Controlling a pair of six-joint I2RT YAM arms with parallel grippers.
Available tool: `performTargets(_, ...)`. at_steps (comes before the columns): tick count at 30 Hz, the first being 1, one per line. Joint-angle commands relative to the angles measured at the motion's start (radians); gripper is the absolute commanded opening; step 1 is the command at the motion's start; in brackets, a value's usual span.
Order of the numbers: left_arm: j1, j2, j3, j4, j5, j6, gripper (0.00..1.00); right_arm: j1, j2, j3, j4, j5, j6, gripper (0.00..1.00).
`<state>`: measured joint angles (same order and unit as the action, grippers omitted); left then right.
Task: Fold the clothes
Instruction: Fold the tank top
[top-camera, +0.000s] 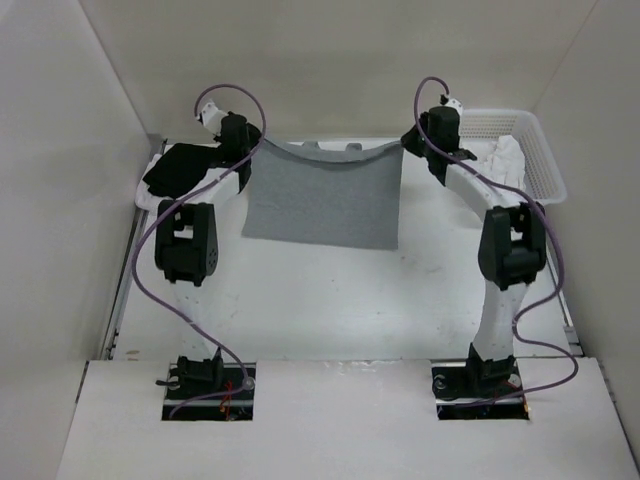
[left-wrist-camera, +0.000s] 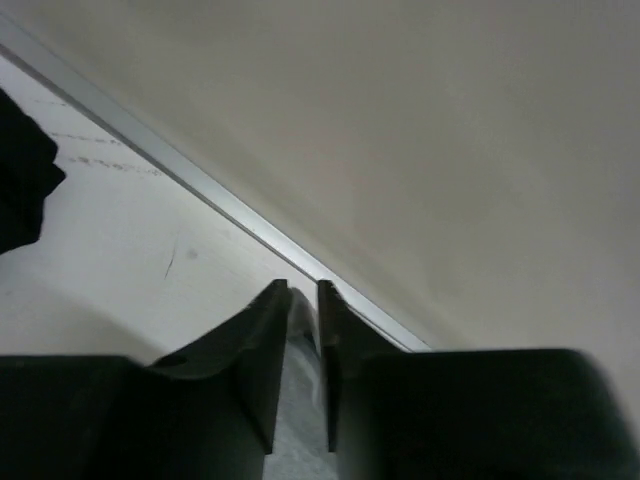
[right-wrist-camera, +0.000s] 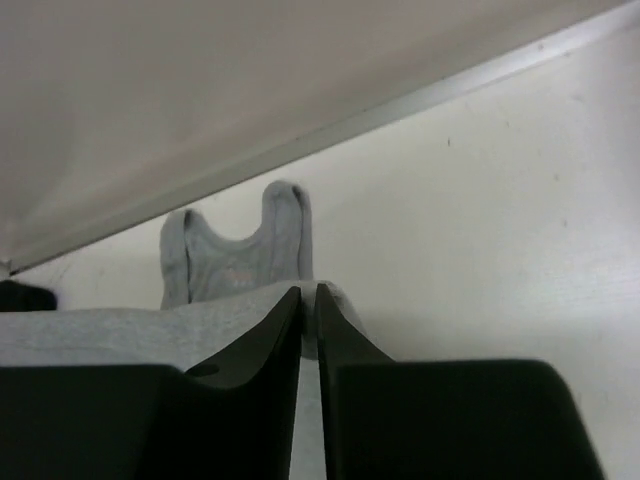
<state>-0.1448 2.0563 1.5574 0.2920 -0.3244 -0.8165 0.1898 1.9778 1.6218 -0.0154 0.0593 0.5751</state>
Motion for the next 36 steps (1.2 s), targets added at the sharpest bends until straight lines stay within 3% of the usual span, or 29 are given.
performTargets(1,0.020,0.074,0.121,-0.060,0.042,0.001,0.28,-0.014,0.116,0.139,-0.040,-0.035,-0.015,0.26)
performTargets(3,0.024,0.036,0.048,-0.053,0.038,-0.022,0.37,-0.010,0.096,0.097,-0.022,-0.016,-0.009,0.44)
performTargets(7,0.015,-0.193,-0.289,0.091,0.021,-0.024,0.37,0.012,-0.107,-0.174,0.098,0.023,0.018,0.42)
performTargets(9,-0.017,-0.316,-0.472,0.143,-0.011,-0.007,0.36,0.047,-0.209,-0.322,0.158,0.040,0.029,0.34)
performTargets(13,-0.028,-0.490,-0.777,0.170,-0.039,-0.022,0.30,0.105,-0.330,-0.535,0.230,0.040,0.067,0.04)
performTargets(16,-0.005,-0.554,-0.928,0.176,0.036,-0.088,0.31,0.147,-0.413,-0.663,0.287,0.047,0.106,0.01)
performTargets(19,0.026,-0.570,-1.017,0.203,0.137,-0.133,0.34,0.194,-0.506,-0.752,0.305,0.072,0.112,0.05)
performTargets(25,0.066,-0.473,-1.051,0.301,0.258,-0.205,0.39,0.250,-0.638,-0.902,0.298,0.135,0.101,0.28)
performTargets(27,0.080,-0.426,-1.048,0.343,0.283,-0.242,0.39,0.254,-0.672,-0.948,0.298,0.135,0.106,0.31)
performTargets(32,0.087,-0.364,-1.053,0.403,0.274,-0.277,0.23,0.260,-0.732,-1.079,0.308,0.152,0.161,0.42)
performTargets(36,0.086,-0.360,-1.048,0.406,0.259,-0.283,0.10,0.215,-0.662,-1.123,0.327,0.145,0.216,0.48)
